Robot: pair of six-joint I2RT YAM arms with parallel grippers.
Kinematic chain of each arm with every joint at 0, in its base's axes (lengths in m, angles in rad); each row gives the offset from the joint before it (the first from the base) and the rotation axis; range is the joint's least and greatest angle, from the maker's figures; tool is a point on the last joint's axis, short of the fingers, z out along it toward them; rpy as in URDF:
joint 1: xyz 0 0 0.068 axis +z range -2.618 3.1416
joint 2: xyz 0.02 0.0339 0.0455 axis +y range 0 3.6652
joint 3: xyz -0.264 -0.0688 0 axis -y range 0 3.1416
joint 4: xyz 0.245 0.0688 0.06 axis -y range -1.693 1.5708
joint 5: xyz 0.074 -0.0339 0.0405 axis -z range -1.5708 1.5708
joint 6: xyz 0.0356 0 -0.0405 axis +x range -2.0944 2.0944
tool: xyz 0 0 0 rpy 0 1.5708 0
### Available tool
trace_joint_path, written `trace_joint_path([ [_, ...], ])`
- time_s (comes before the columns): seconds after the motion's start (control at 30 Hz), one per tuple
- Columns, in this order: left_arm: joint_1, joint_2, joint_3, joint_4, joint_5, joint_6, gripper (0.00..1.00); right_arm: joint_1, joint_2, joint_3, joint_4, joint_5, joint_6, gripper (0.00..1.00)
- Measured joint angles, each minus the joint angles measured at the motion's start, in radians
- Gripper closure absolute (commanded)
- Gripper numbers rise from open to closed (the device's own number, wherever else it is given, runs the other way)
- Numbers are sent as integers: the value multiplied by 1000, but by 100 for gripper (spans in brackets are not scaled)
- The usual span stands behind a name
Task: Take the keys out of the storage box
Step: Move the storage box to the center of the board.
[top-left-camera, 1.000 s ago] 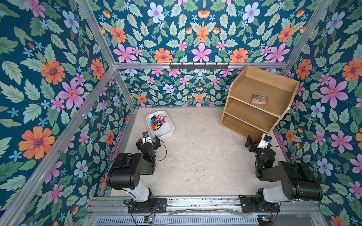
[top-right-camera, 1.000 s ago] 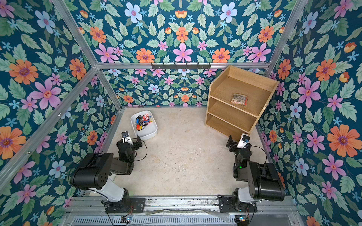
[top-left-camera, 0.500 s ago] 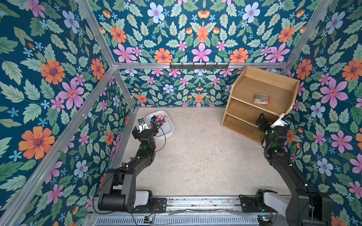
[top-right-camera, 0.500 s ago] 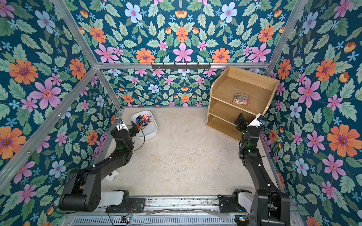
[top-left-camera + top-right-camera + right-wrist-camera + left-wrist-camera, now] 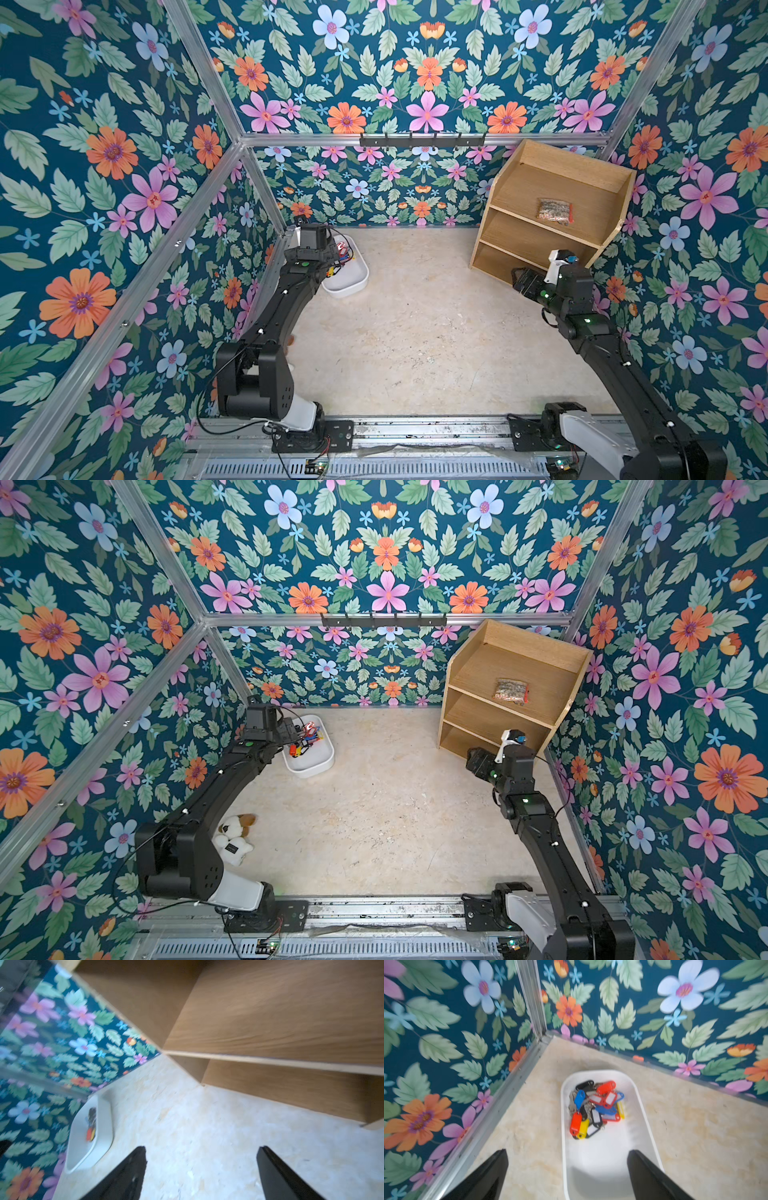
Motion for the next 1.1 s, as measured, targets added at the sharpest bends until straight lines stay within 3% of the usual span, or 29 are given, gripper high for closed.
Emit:
trace_joint_path([
  [0.13,13,86,44,-135,78,-54,6,59,-51,-39,-74,7,3,21],
  [0.37,35,214,108,-244,127,-100,15,67,-124,-146,-113,-30,59,38],
  [0.73,82,347,148,-283,196,-124,24,134,-81,-101,-112,-56,98,41],
  [0.97,83,399,160,-283,219,-126,40,175,-58,-77,-119,-43,105,43],
  [1.1,83,404,161,-283,220,-126,44,177,-60,-73,-131,-30,109,44],
])
